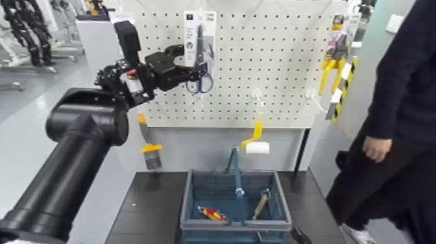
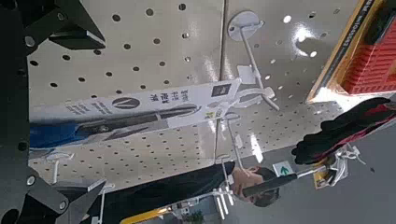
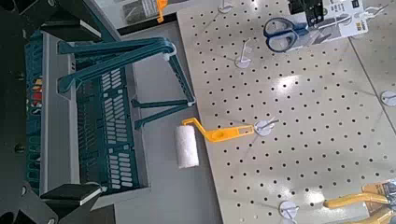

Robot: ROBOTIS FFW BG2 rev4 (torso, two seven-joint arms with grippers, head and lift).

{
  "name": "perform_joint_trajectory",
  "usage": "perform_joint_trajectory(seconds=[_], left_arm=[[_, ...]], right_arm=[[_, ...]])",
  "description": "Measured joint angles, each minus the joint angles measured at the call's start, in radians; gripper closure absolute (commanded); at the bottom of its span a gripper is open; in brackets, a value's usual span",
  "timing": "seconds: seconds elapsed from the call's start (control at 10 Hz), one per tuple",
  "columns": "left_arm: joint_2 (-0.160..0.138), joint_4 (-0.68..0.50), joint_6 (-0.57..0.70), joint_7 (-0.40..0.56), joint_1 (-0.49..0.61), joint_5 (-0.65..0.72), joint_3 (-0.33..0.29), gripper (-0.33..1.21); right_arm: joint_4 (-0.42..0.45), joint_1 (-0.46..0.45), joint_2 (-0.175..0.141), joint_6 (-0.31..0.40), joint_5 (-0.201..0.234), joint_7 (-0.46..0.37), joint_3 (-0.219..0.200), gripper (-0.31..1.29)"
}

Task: Put the blue scissors into the crate.

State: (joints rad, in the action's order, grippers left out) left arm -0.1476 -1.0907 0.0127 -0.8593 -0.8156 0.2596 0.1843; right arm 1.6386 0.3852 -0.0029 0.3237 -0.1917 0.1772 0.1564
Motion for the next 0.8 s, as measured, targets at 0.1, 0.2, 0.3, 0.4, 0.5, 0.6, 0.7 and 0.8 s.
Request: perform_joint_trajectory(seconds=[0.1,0.2,0.3,0.4,0.5,0.6,0.7,0.8], left_arm=[[0.0,0.009,0.002,-0.003,-0.008,0.001,0.003,0.63],[-0.001,0.013,0.005,-0.004,-0.013,0.0,0.004,1.11],[-0.001,0.012,0.005,0.001,-0.014,-0.002,0.003,1.17],[0.0,0.003,-0.005,0.012,-0.014,-0.008,0.004,1.18],[0.0,-0.007,-0.016,0.019,-0.014,-0.019,0.005,1.18],[0.001,-0.012,-0.02,0.021,-0.014,-0.024,0.005,1.18],[0.002,-0.014,-0.02,0.021,-0.014,-0.024,0.004,1.18],[0.002,-0.016,-0.019,0.021,-0.014,-0.024,0.002,1.18]], right_arm=[[0.0,0.0,0.001,0.0,0.0,0.002,0.0,0.15],[0.0,0.0,0.001,0.0,0.0,0.002,-0.001,0.15],[0.0,0.0,0.001,0.0,0.0,0.002,-0.001,0.15],[0.0,0.0,0.001,0.0,0.0,0.002,-0.002,0.15],[0.001,0.001,0.001,0.001,0.001,0.003,-0.003,0.15],[0.001,0.001,0.001,0.001,0.001,0.004,-0.003,0.15],[0.001,0.001,0.001,0.002,0.001,0.004,-0.003,0.15],[0.001,0.001,0.001,0.002,0.001,0.004,-0.003,0.15]])
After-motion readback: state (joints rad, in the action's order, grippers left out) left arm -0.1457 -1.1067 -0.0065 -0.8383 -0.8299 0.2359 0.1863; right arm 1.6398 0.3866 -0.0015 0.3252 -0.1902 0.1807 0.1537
